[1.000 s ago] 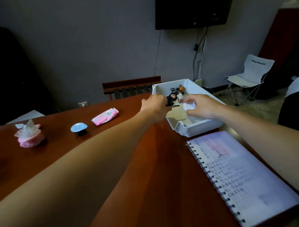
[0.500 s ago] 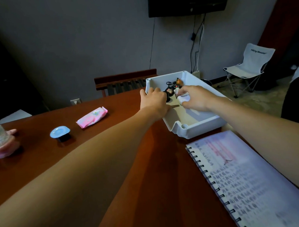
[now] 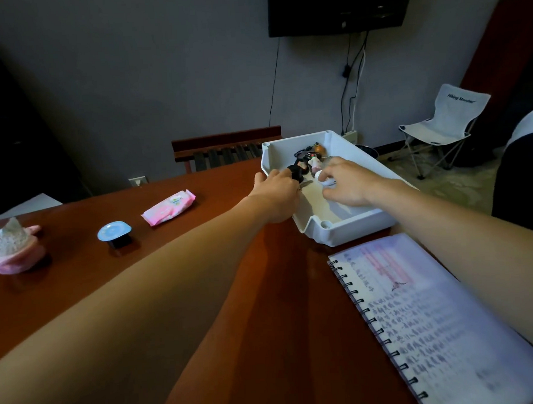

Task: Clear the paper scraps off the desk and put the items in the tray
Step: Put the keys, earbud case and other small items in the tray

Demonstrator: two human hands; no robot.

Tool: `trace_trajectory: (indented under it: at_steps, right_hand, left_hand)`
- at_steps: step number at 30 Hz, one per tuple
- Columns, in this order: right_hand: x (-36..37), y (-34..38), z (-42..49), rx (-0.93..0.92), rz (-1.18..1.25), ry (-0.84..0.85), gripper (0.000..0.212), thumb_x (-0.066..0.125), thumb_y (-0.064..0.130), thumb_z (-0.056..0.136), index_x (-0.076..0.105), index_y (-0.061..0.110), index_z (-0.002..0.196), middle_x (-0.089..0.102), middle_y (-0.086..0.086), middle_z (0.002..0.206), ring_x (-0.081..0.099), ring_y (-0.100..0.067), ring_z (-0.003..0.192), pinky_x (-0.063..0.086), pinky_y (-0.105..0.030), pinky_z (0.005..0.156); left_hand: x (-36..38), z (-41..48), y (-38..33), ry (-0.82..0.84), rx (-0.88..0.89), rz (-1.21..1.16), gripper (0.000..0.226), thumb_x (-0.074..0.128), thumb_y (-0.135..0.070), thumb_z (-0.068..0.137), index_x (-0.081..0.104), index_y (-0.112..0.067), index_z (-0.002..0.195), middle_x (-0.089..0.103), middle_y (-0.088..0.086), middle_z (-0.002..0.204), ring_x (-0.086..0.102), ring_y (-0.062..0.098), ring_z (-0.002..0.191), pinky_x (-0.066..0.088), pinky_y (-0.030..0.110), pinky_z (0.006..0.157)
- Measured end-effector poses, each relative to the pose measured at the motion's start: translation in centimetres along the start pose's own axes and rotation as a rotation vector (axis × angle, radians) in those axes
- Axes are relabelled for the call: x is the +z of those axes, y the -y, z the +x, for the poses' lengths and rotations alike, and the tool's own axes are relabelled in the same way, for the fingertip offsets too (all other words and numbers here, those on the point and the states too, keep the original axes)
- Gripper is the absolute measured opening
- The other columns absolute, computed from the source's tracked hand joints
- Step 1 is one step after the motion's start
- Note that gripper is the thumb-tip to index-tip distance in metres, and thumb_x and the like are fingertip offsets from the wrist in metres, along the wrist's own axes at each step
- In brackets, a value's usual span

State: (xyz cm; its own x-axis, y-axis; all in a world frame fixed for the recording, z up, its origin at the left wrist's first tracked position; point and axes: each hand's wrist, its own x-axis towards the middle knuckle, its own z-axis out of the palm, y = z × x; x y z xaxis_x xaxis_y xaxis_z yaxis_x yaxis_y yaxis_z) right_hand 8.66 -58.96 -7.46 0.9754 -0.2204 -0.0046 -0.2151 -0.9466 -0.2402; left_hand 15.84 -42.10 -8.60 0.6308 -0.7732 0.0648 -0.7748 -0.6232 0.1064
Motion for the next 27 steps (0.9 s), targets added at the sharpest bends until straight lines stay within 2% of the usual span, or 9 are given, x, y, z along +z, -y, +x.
trace_trajectory:
  at_steps: [5, 9, 15, 20, 24, 27]
  right_hand:
    - [0.2, 0.0, -0.3, 0.029, -0.002, 0.032, 0.048, 0.059, 0.026, 0.092, 0.051, 0.016, 0.138, 0.032, -0.005, 0.151, 0.041, -0.026, 0.133, 0.035, -0.035, 0.105]
    - [-0.3, 0.6, -0.8, 0.037, 0.033, 0.016, 0.046, 0.059, 0.025, 0.092, 0.051, 0.017, 0.137, 0.038, -0.007, 0.149, 0.042, -0.026, 0.131, 0.036, -0.036, 0.105]
    - [-2.2, 2.7, -2.8, -0.001, 0.056, -0.013, 0.043, 0.056, 0.023, 0.092, 0.053, 0.018, 0.135, 0.042, -0.007, 0.146, 0.043, -0.026, 0.13, 0.035, -0.031, 0.098]
    - [-3.1, 6.0, -5.3, -0.075, 0.116, -0.035, 0.039, 0.055, 0.019, 0.094, 0.056, 0.015, 0.133, 0.049, -0.006, 0.139, 0.048, -0.023, 0.125, 0.037, -0.027, 0.095]
    - [-3.3, 10.2, -6.8, -0.136, 0.159, -0.052, 0.036, 0.054, 0.021, 0.094, 0.058, 0.019, 0.13, 0.053, -0.001, 0.136, 0.049, -0.021, 0.124, 0.039, -0.031, 0.102]
    - [-3.0, 13.6, -7.6, -0.182, 0.152, -0.055, 0.037, 0.054, 0.025, 0.094, 0.057, 0.022, 0.13, 0.052, 0.001, 0.139, 0.05, -0.019, 0.124, 0.04, -0.032, 0.099]
  left_hand:
    - [-0.3, 0.2, -0.4, 0.086, -0.05, 0.013, 0.033, 0.042, -0.028, 0.102, 0.055, -0.022, 0.132, 0.041, 0.005, 0.129, 0.034, 0.026, 0.118, 0.028, 0.046, 0.099]
    - [-1.1, -0.6, -0.7, 0.063, -0.06, -0.051, 0.043, 0.044, -0.032, 0.102, 0.045, -0.022, 0.144, 0.038, 0.006, 0.137, 0.032, 0.028, 0.125, 0.028, 0.043, 0.101]
    - [-3.1, -4.0, -0.1, -0.017, -0.068, -0.094, 0.045, 0.045, -0.037, 0.102, 0.041, -0.026, 0.145, 0.036, 0.002, 0.147, 0.028, 0.026, 0.133, 0.022, 0.047, 0.106]
    - [-4.9, -9.5, 1.4, -0.039, -0.065, -0.037, 0.048, 0.045, -0.037, 0.101, 0.038, -0.026, 0.147, 0.03, 0.0, 0.154, 0.022, 0.024, 0.141, 0.019, 0.049, 0.111]
    - [-6.1, -14.1, 3.6, -0.057, -0.106, 0.014, 0.049, 0.045, -0.039, 0.1, 0.036, -0.027, 0.147, 0.029, -0.001, 0.155, 0.023, 0.024, 0.141, 0.018, 0.048, 0.112]
    - [-7.0, -17.1, 5.4, -0.074, -0.159, 0.034, 0.047, 0.044, -0.038, 0.101, 0.038, -0.027, 0.146, 0.031, -0.001, 0.155, 0.023, 0.024, 0.141, 0.019, 0.048, 0.112]
